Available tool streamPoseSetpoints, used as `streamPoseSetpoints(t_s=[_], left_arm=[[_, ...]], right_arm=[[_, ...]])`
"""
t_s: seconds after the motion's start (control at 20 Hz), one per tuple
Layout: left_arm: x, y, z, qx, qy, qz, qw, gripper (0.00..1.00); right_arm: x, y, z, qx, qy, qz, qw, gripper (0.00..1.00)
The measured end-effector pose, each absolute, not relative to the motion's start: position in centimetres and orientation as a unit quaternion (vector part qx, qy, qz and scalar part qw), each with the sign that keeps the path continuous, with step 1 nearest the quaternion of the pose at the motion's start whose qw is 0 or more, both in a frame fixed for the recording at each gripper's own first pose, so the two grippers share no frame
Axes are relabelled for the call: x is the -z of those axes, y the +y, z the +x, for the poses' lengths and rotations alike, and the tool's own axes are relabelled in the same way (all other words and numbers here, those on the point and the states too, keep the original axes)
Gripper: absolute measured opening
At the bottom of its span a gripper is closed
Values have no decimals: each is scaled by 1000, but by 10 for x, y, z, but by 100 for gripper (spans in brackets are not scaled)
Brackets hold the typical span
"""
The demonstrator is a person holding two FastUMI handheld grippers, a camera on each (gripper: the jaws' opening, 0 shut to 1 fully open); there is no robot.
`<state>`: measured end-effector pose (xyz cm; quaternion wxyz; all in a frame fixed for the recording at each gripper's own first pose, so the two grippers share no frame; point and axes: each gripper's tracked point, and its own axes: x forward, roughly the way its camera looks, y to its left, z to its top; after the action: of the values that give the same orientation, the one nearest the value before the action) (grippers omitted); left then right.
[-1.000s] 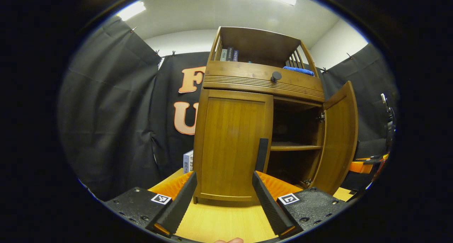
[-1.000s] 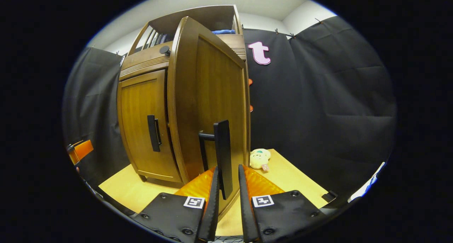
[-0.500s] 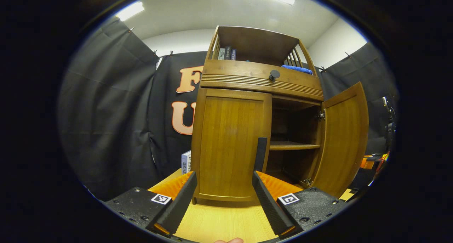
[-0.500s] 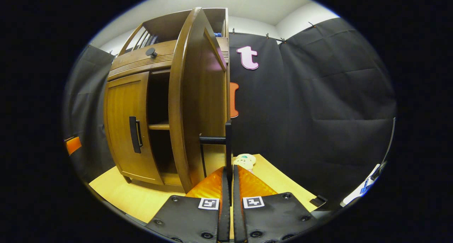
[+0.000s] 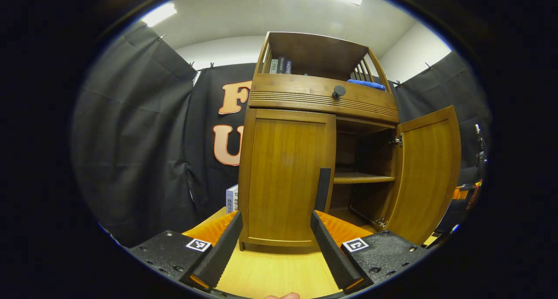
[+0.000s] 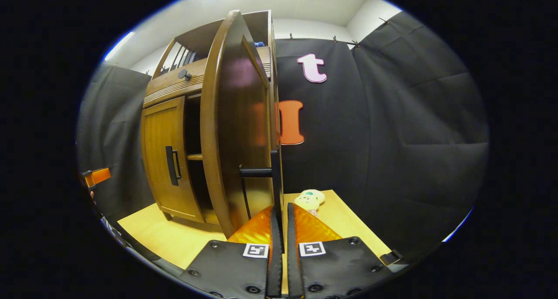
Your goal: Open the right door of the double-door shoe cabinet with the right hand, and open the left door with the left hand.
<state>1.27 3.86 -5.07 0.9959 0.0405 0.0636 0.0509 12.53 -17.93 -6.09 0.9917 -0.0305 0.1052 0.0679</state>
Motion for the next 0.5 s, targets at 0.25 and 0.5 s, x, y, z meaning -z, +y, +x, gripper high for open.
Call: streamPoseSetpoints(t_s=[0.25, 0.5], left_arm=[[49, 41, 13, -63, 60, 47, 995, 95], [52, 41, 12, -60, 65, 39, 995, 95]], right_arm=[[61, -201, 129, -103, 113, -18, 988, 21], [60, -199, 128, -114, 107, -20, 988, 21]])
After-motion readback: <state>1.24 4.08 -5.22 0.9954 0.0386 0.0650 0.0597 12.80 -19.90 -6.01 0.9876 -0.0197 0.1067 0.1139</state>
